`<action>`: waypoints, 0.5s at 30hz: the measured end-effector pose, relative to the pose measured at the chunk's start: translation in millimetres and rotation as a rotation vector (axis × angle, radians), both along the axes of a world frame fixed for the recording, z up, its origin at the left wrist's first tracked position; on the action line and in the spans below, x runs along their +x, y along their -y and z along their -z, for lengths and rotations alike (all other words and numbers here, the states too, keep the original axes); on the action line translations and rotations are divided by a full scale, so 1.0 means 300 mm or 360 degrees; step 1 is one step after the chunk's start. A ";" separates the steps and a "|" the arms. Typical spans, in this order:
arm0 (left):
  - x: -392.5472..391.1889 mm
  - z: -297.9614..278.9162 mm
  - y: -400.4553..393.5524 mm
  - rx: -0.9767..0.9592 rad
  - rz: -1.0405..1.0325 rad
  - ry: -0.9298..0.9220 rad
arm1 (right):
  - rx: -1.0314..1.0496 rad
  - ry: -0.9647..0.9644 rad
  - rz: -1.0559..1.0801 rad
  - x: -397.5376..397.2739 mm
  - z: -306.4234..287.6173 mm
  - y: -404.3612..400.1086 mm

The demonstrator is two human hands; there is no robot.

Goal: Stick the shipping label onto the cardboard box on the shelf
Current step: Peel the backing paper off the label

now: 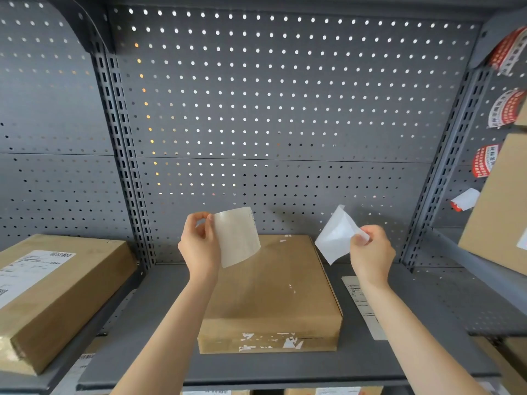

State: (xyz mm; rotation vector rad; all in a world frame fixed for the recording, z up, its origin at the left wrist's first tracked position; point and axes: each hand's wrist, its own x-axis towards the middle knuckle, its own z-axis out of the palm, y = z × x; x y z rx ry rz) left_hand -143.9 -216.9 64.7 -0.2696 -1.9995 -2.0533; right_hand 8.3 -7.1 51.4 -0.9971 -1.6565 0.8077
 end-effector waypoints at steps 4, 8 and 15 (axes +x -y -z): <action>0.026 -0.003 -0.016 -0.0002 0.0024 -0.0027 | 0.0002 0.0022 0.0051 0.027 0.013 -0.013; 0.047 -0.001 -0.034 0.0008 0.0057 -0.0009 | 0.0014 0.0071 0.0059 0.057 0.037 -0.033; 0.080 -0.001 -0.067 -0.0004 0.0104 0.0018 | -0.0103 0.0275 -0.0031 0.080 0.092 -0.046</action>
